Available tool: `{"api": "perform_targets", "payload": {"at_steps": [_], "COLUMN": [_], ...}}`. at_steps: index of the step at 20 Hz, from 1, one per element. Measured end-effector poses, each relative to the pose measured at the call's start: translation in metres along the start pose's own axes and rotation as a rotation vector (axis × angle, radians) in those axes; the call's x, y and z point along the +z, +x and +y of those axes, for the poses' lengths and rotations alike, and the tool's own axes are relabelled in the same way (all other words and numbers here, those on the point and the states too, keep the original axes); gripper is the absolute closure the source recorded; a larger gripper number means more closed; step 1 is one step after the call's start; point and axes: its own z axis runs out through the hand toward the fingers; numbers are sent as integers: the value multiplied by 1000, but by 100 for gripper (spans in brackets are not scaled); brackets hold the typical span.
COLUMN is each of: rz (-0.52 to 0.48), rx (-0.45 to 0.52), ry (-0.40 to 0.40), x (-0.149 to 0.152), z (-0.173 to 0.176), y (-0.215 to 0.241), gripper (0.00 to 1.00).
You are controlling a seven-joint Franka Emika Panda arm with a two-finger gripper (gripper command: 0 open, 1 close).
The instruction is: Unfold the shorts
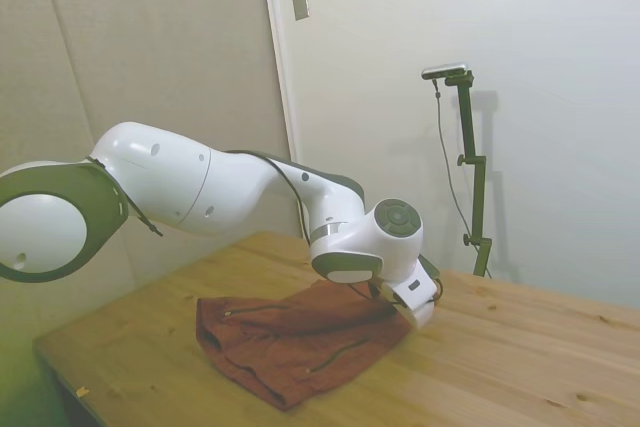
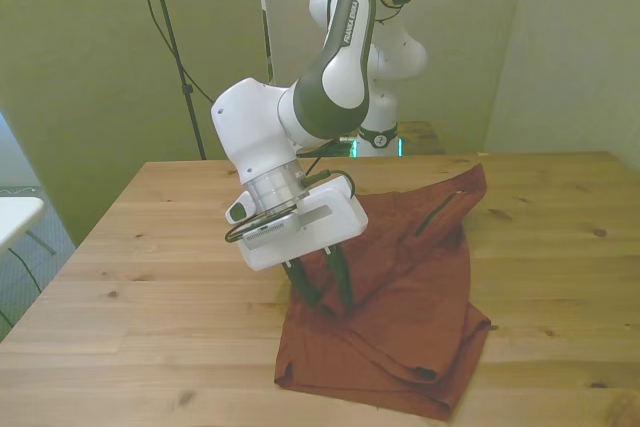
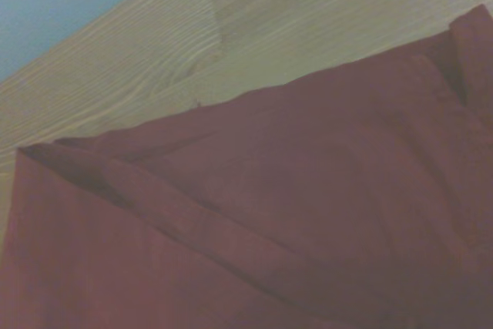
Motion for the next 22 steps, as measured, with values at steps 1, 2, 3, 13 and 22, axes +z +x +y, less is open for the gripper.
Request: {"api": "perform_targets", "payload": {"at_steps": [1, 2, 3, 13, 22], "rz": [0, 0, -1, -7, -57], "rx": [0, -1, -2, -20, -103], "ry": [0, 1, 1, 25, 76], "x": [0, 0, 0, -1, 8], "z": [0, 0, 0, -10, -66], "y": [0, 0, 0, -7, -51], "gripper": [100, 100, 100, 100, 100]}}
